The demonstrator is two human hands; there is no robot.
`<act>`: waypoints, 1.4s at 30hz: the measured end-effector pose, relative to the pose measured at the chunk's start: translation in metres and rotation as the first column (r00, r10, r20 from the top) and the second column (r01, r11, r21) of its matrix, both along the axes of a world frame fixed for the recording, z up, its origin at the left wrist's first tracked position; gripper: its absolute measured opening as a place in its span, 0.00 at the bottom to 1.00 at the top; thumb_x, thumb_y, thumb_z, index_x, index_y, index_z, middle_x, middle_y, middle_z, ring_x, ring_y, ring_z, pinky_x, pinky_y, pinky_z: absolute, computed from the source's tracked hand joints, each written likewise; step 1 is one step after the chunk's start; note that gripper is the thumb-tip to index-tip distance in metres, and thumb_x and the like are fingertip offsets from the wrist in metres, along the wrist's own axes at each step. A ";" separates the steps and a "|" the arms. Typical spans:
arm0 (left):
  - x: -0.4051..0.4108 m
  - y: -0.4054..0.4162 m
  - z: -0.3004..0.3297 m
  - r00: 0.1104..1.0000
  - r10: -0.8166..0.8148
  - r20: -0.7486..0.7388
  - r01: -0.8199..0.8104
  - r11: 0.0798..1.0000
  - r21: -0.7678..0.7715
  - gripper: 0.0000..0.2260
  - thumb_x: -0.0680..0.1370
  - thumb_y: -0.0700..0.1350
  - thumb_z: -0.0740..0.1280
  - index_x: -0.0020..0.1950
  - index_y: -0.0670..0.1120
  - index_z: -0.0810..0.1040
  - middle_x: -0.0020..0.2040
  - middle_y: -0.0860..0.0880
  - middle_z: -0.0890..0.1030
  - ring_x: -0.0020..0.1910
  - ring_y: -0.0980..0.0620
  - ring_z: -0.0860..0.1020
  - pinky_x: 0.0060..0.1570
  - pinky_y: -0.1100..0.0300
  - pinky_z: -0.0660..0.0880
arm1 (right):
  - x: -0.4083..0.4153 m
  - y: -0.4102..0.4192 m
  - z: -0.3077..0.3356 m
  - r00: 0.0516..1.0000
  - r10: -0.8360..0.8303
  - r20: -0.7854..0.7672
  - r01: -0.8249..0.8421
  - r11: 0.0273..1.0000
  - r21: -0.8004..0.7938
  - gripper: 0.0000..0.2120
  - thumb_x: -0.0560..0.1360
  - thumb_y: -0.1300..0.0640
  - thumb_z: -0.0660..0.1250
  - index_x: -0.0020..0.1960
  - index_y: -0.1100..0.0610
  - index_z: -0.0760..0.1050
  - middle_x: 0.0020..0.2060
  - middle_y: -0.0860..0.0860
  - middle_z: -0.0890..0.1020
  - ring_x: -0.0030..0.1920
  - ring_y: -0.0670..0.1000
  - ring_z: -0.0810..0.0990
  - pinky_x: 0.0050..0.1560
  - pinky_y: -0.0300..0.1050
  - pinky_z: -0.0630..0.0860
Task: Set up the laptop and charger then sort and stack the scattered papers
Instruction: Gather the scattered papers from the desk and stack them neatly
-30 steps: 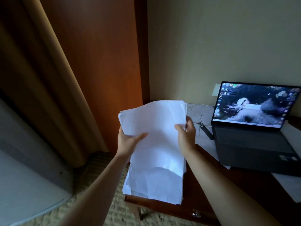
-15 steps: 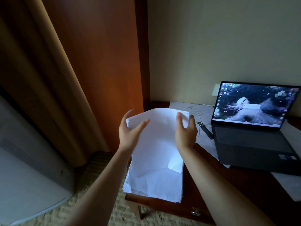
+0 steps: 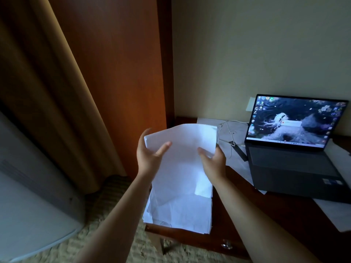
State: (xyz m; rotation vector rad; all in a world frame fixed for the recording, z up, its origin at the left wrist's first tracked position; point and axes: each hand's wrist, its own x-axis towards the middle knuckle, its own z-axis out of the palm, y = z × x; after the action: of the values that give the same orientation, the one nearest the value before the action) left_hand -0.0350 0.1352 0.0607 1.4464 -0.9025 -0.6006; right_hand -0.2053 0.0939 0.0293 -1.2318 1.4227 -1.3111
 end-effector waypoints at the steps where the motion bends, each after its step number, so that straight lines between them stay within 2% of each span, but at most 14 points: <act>1: 0.002 0.002 -0.004 0.999 -0.033 -0.020 0.033 0.999 0.010 0.20 0.68 0.43 0.78 0.55 0.51 0.76 0.51 0.50 0.81 0.50 0.49 0.81 0.47 0.56 0.80 | 0.000 0.000 0.005 0.999 -0.022 0.028 0.022 1.000 -0.011 0.07 0.73 0.60 0.70 0.51 0.54 0.77 0.46 0.48 0.82 0.52 0.52 0.81 0.52 0.42 0.75; 4: 0.007 0.007 -0.007 0.996 -0.062 -0.058 0.062 0.998 0.000 0.16 0.68 0.37 0.77 0.49 0.52 0.78 0.45 0.53 0.82 0.43 0.51 0.82 0.37 0.62 0.80 | -0.006 -0.003 0.021 0.988 -0.027 0.150 0.038 0.997 -0.066 0.06 0.73 0.62 0.69 0.47 0.52 0.78 0.44 0.46 0.83 0.47 0.47 0.82 0.47 0.39 0.76; 6: 0.010 0.010 -0.016 0.989 -0.110 -0.098 0.115 0.992 0.052 0.17 0.67 0.36 0.78 0.47 0.53 0.78 0.44 0.52 0.83 0.42 0.53 0.82 0.36 0.62 0.80 | -0.011 0.000 0.019 0.986 0.016 0.165 -0.022 0.999 0.035 0.06 0.73 0.64 0.69 0.44 0.54 0.78 0.41 0.48 0.82 0.43 0.48 0.81 0.43 0.38 0.76; 10: 0.010 0.015 -0.034 0.981 -0.106 -0.160 0.133 0.977 0.166 0.12 0.66 0.36 0.78 0.43 0.48 0.80 0.41 0.51 0.83 0.41 0.50 0.83 0.34 0.64 0.79 | -0.006 0.011 0.001 0.991 0.059 0.120 -0.085 0.971 0.225 0.06 0.69 0.69 0.64 0.37 0.61 0.69 0.30 0.52 0.69 0.33 0.51 0.65 0.27 0.38 0.62; 13: 0.014 0.013 -0.046 0.977 -0.074 -0.198 0.111 0.977 0.184 0.11 0.65 0.36 0.78 0.41 0.48 0.81 0.39 0.52 0.84 0.38 0.52 0.83 0.39 0.59 0.81 | 0.002 0.009 0.002 0.980 -0.008 0.201 -0.040 0.971 0.235 0.06 0.63 0.61 0.63 0.36 0.60 0.66 0.31 0.53 0.67 0.34 0.51 0.64 0.32 0.42 0.61; 17: 0.013 0.017 -0.070 0.972 -0.092 -0.215 0.160 0.931 0.328 0.09 0.66 0.35 0.78 0.40 0.46 0.81 0.39 0.48 0.83 0.42 0.44 0.81 0.45 0.51 0.80 | -0.003 0.016 -0.027 0.996 0.085 -0.002 -0.079 0.930 0.360 0.09 0.71 0.67 0.63 0.36 0.55 0.73 0.34 0.52 0.76 0.38 0.52 0.73 0.35 0.42 0.67; 21: 0.013 0.001 -0.065 0.983 -0.080 -0.162 0.118 0.964 0.238 0.11 0.66 0.39 0.79 0.45 0.45 0.81 0.40 0.49 0.84 0.37 0.52 0.82 0.38 0.57 0.81 | -0.009 0.010 -0.031 1.000 -0.020 -0.008 0.021 0.969 0.246 0.13 0.71 0.69 0.62 0.50 0.55 0.77 0.42 0.51 0.81 0.40 0.51 0.77 0.36 0.37 0.72; 26: 0.018 -0.004 -0.110 0.981 -0.182 0.072 0.121 0.853 0.507 0.11 0.71 0.38 0.72 0.52 0.41 0.82 0.46 0.44 0.84 0.38 0.51 0.80 0.32 0.64 0.74 | -0.009 0.021 -0.077 0.982 0.016 -0.187 0.068 0.896 0.439 0.22 0.72 0.67 0.58 0.65 0.57 0.72 0.57 0.56 0.80 0.56 0.59 0.79 0.51 0.47 0.76; 31: 0.021 0.000 -0.152 0.879 -0.359 0.313 0.089 0.769 0.634 0.12 0.74 0.37 0.65 0.56 0.44 0.81 0.53 0.44 0.82 0.49 0.46 0.78 0.48 0.58 0.73 | 0.001 0.036 -0.114 0.965 -0.034 -0.259 0.168 0.840 0.515 0.26 0.76 0.67 0.55 0.73 0.59 0.63 0.66 0.58 0.73 0.64 0.61 0.73 0.63 0.52 0.73; 34: 0.021 -0.007 -0.164 0.858 -0.341 0.383 0.019 0.768 0.640 0.15 0.76 0.38 0.65 0.63 0.42 0.78 0.65 0.42 0.73 0.64 0.44 0.69 0.66 0.54 0.66 | 0.010 0.032 -0.131 0.943 -0.041 -0.332 0.212 0.840 0.500 0.26 0.77 0.67 0.56 0.75 0.59 0.60 0.67 0.60 0.72 0.65 0.62 0.72 0.63 0.55 0.72; 36: 0.024 -0.015 -0.167 0.854 -0.324 0.406 -0.012 0.769 0.639 0.18 0.76 0.39 0.64 0.65 0.44 0.76 0.69 0.42 0.69 0.68 0.43 0.65 0.69 0.51 0.63 | 0.012 0.024 -0.133 0.883 -0.024 -0.468 0.258 0.858 0.444 0.26 0.76 0.66 0.59 0.73 0.59 0.63 0.66 0.60 0.73 0.65 0.61 0.72 0.63 0.54 0.73; 38: 0.028 -0.024 -0.170 0.901 -0.312 0.302 0.034 0.744 0.667 0.22 0.73 0.39 0.67 0.68 0.45 0.72 0.67 0.42 0.71 0.66 0.43 0.69 0.64 0.52 0.69 | 0.009 0.015 -0.134 0.767 0.052 -0.639 0.304 0.847 0.435 0.25 0.74 0.62 0.63 0.71 0.59 0.66 0.65 0.59 0.71 0.65 0.61 0.70 0.61 0.53 0.74; 40: 0.029 -0.031 -0.169 0.969 -0.235 0.076 0.115 0.700 0.705 0.25 0.71 0.39 0.70 0.67 0.45 0.69 0.59 0.42 0.76 0.55 0.42 0.77 0.48 0.54 0.77 | 0.008 0.008 -0.134 0.765 0.102 -0.636 0.330 0.786 0.523 0.26 0.71 0.58 0.67 0.69 0.58 0.68 0.66 0.57 0.70 0.65 0.61 0.69 0.61 0.54 0.73; 42: 0.029 -0.034 -0.168 0.990 -0.131 -0.052 0.128 0.682 0.720 0.20 0.69 0.38 0.72 0.60 0.43 0.72 0.52 0.42 0.79 0.47 0.43 0.79 0.42 0.54 0.79 | 0.010 0.004 -0.138 0.771 0.157 -0.617 0.266 0.801 0.537 0.26 0.69 0.58 0.67 0.67 0.57 0.70 0.63 0.55 0.72 0.63 0.60 0.71 0.59 0.54 0.75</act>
State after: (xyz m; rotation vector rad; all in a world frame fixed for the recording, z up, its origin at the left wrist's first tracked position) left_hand -0.0064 0.1015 -0.1070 2.1009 -0.8031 -1.1561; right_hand -0.1956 0.0982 -0.1085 -1.2217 2.1602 -0.3487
